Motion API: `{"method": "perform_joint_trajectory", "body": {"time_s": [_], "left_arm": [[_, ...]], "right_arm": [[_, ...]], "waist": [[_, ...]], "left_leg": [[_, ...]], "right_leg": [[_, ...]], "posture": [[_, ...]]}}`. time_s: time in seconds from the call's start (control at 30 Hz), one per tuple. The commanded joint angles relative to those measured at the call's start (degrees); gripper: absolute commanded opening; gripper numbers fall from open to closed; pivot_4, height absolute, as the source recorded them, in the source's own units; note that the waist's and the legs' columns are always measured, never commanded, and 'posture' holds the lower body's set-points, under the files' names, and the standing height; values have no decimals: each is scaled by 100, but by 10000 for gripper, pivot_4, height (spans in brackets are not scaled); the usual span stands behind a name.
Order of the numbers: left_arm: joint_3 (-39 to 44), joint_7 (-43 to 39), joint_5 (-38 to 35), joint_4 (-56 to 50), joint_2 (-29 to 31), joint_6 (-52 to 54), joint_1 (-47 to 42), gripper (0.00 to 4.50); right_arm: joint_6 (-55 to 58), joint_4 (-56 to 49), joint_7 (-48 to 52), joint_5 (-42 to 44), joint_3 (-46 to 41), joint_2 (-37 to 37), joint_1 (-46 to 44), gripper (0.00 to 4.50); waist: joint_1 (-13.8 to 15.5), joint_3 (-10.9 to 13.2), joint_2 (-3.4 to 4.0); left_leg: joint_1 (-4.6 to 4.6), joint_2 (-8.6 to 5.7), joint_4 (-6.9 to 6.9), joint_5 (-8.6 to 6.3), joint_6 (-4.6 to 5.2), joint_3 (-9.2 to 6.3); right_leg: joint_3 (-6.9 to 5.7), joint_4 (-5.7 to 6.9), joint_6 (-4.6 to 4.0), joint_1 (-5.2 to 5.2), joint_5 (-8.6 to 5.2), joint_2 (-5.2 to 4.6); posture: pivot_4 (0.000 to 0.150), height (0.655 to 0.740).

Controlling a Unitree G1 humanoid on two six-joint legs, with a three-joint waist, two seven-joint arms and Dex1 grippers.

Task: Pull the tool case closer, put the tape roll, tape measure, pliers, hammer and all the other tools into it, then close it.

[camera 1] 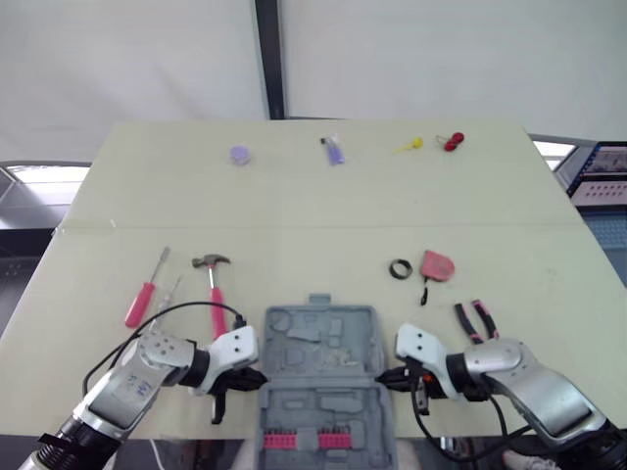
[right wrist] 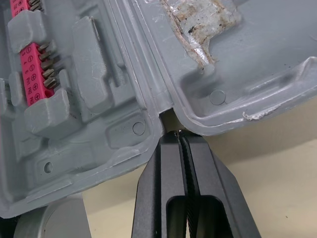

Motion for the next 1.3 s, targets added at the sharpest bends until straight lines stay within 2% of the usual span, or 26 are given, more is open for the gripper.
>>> {"method": "perform_joint_trajectory", "body": {"time_s": [0.03, 0.5, 0.7, 0.73, 0.83, 1.03, 1.07, 1.3], "left_arm": [[-20, 18, -26, 102, 44, 19, 137, 0], [519, 89, -295, 139, 235, -66, 340, 0], [1699, 33, -1349, -490, 300, 813, 493, 0], [1973, 70, -1542, -516, 301, 972, 485, 2546], [3185, 311, -2032, -277, 345, 1398, 384, 13198], [4561, 916, -1923, 780, 366, 1057, 457, 44426], [4719, 1066, -1833, 1019, 357, 914, 470, 45000], [5624, 2527, -1168, 2695, 213, -481, 427, 45000]], "right_arm": [[-113, 15, 72, 81, -155, -128, 55, 972], [-235, 97, 93, 339, -591, -163, 160, 972], [-38, -37, 316, 1449, -1945, -229, 394, 972], [43, 19, 342, 1621, -2227, -274, 432, 355], [-31, 771, 420, 1821, -3283, -523, 595, 8832], [-1021, 3292, 115, 1462, -4354, -738, 115, 39505], [-1166, 3616, 47, 1425, -4455, -737, 0, 44364], [-2366, 5458, -401, 966, -4618, -693, -413, 44364]], "waist": [[0, 0, 0], [-1, 0, 0], [10, 9, -10], [15, 9, -10], [24, 12, -14], [-14, 16, -20], [-30, 16, -20], [-152, 17, -21]], "left_leg": [[0, 0, 0, 0, 0, 0], [0, 7, 0, 0, -1, 0], [-3, 8, 2, 0, -1, 0], [-2, 7, 3, 0, -1, 0], [-1, 7, 5, 0, -1, -2], [6, 7, -4, 0, -1, 4], [6, 8, -5, 0, -1, 5], [7, 10, -14, -1, -1, 12]], "right_leg": [[0, 0, 0, 0, 0, 0], [0, 0, -3, -1, -1, 6], [0, 0, -4, -1, -1, 6], [0, 0, -4, 1, 0, 6], [-1, -1, -5, 4, 0, 6], [0, -3, -5, 3, 0, 6], [0, -2, -6, 1, -1, 6], [0, -8, -6, 0, -1, 7]], "posture": [[1500, 7400], [1500, 7400], [1500, 7400], [1500, 7400], [1500, 7400], [1500, 7400], [1500, 7400], [1500, 7400]]}}
